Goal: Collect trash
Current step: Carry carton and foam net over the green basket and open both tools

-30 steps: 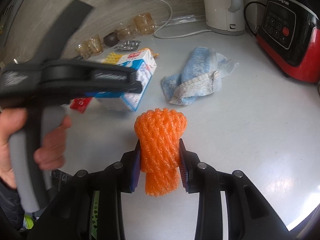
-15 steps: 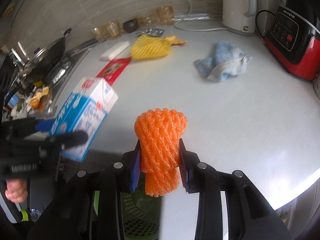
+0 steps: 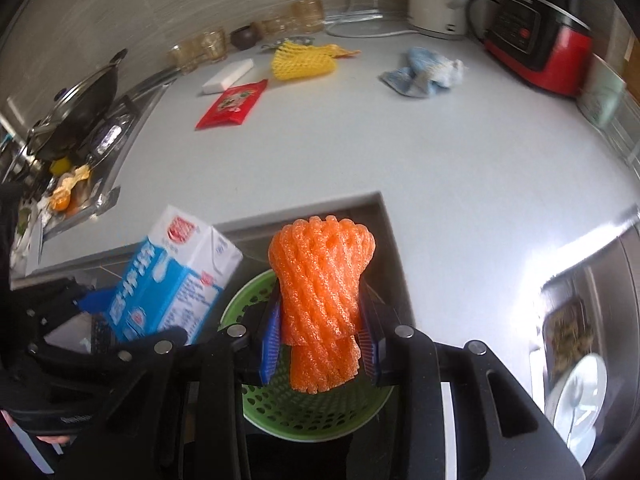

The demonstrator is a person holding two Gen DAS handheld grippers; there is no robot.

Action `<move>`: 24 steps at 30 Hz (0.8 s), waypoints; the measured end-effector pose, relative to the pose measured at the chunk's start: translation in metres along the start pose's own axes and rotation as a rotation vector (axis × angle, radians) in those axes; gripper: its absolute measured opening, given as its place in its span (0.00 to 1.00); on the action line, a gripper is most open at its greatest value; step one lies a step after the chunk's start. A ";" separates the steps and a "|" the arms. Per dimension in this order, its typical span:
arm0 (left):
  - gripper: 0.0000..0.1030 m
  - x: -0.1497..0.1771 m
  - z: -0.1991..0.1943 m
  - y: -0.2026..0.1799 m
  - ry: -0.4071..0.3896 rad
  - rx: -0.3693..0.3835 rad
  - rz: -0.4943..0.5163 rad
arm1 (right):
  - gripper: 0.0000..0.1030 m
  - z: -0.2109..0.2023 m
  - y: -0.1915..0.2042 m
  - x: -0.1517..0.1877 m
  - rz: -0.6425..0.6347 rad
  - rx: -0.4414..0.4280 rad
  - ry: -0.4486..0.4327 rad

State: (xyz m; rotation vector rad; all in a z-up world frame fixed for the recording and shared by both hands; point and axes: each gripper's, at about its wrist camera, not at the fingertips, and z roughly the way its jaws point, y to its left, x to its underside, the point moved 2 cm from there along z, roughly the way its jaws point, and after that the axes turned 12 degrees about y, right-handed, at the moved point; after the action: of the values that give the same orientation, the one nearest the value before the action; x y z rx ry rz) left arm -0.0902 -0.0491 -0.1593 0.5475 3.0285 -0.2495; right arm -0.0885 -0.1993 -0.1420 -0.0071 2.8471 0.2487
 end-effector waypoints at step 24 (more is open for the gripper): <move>0.81 0.015 -0.022 0.034 -0.051 -0.100 -0.021 | 0.33 -0.015 0.017 0.027 0.000 -0.021 0.000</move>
State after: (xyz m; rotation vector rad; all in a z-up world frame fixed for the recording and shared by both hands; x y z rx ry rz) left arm -0.0932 -0.0089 -0.1435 0.4943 2.9794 -0.1096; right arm -0.1191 -0.1849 -0.1331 -0.0109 2.8448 0.2786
